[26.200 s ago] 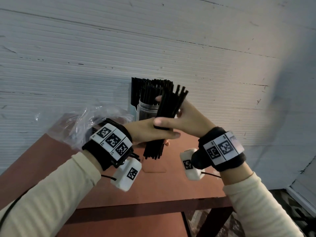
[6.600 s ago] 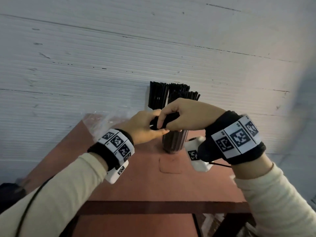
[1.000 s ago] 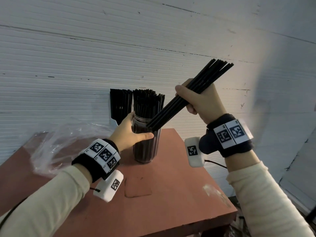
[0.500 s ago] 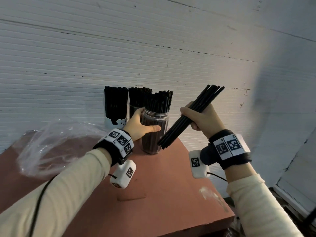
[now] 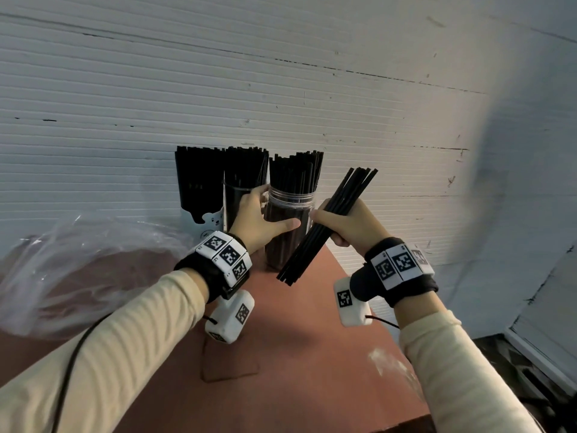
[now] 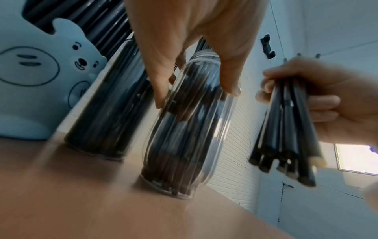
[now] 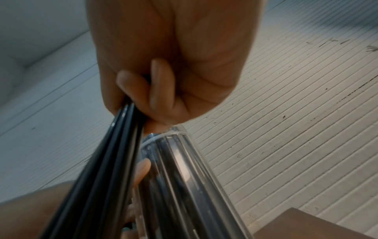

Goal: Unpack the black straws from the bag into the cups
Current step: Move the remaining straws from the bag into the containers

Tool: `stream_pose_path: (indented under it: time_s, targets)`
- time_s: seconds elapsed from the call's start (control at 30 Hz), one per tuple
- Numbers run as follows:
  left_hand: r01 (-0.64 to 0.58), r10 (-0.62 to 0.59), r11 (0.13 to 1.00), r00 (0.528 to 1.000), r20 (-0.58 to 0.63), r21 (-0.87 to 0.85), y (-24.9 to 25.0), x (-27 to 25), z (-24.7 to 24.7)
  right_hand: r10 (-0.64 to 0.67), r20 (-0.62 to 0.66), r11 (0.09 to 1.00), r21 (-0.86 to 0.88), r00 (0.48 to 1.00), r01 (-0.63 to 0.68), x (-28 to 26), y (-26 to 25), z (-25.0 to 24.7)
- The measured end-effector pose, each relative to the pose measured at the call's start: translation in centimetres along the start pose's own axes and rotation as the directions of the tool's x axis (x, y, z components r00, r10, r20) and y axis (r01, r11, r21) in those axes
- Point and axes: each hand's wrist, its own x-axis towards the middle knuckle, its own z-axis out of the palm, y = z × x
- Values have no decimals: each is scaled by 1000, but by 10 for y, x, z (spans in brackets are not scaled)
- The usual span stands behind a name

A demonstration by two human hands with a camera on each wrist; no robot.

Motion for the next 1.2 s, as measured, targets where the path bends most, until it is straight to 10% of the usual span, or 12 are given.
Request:
stream_pose_path:
  time_s: [0.27, 0.47, 0.7, 1.2]
  targets:
    - [-38, 30, 998, 989, -143, -56, 2, -14, -22, -52, 43, 999, 8, 998, 52, 2, -13, 11]
    - [-17, 96, 991, 780, -618, 132, -7, -11, -71, -108, 61, 994, 3, 992, 108, 4, -27, 26]
    - [234, -226, 972, 941, -252, 2, -29, 12, -98, -133, 61, 990, -29, 989, 135, 4, -39, 40]
    - [339, -311, 885, 941, -135, 319, -1, -13, -103, -168, -3, 985, -28, 986, 168, -10, -63, 36]
